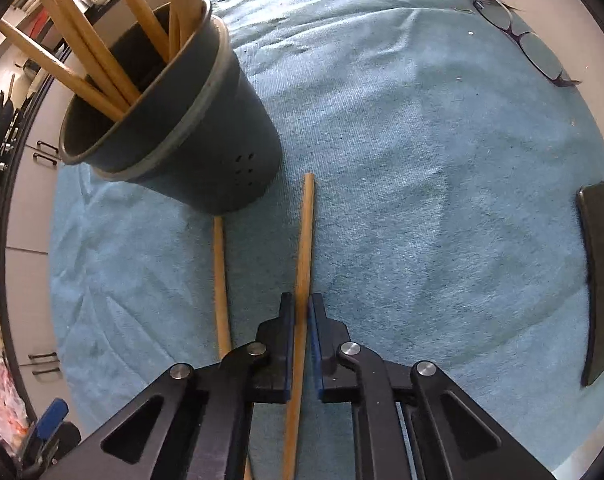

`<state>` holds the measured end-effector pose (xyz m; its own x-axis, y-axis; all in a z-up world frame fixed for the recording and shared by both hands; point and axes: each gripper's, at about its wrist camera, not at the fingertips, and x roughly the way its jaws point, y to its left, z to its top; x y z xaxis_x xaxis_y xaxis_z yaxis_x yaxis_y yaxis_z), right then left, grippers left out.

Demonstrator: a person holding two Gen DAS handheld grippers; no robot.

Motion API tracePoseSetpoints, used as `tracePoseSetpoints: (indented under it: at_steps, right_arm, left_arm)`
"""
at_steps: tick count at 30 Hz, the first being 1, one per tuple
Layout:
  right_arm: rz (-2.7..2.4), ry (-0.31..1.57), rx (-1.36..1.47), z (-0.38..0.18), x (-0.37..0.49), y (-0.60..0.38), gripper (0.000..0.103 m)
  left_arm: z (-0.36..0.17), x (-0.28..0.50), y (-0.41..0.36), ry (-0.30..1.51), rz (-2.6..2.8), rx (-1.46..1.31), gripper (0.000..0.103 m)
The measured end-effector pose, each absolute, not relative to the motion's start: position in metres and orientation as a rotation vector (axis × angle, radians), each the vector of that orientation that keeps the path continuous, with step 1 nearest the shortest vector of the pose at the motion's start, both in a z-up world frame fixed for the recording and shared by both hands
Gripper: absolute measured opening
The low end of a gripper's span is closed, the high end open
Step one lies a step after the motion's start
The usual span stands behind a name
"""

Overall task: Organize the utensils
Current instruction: 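Move both open tools down to the last loose chopsticks beside the cup, then close the left tool on a chopstick while the right tool grasps the other chopstick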

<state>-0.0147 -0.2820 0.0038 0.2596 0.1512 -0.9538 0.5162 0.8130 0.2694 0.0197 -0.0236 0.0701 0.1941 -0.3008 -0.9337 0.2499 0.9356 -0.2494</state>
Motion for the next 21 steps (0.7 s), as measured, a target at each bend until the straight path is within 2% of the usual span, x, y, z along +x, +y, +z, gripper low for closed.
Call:
tracePoseSetpoints:
  at_steps: [8,11,15,19,21]
  right_arm:
    - [-0.277,1.272,0.647,0.016,-0.063,-0.311,0.008]
    - [-0.281,1.255,0.646,0.024,-0.080,-0.322,0.008]
    - [-0.275,1.240,0.644,0.033,-0.095,-0.343,0.008]
    - [-0.267,1.229,0.647,0.036,-0.103,-0.350,0.008]
    - [-0.261,1.224,0.640,0.037,-0.105,-0.349,0.008]
  left_arm:
    - [0.056,0.021,-0.091,1.364,-0.513,0.027,0.079]
    - [0.043,0.026,-0.121,1.397,-0.536,0.054,0.072]
    - [0.029,0.030,-0.153,1.434,-0.557,0.073,0.054]
    - [0.023,0.036,-0.177,1.423,-0.545,0.110,0.051]
    - [0.018,0.041,-0.184,1.416,-0.514,0.137,0.036]
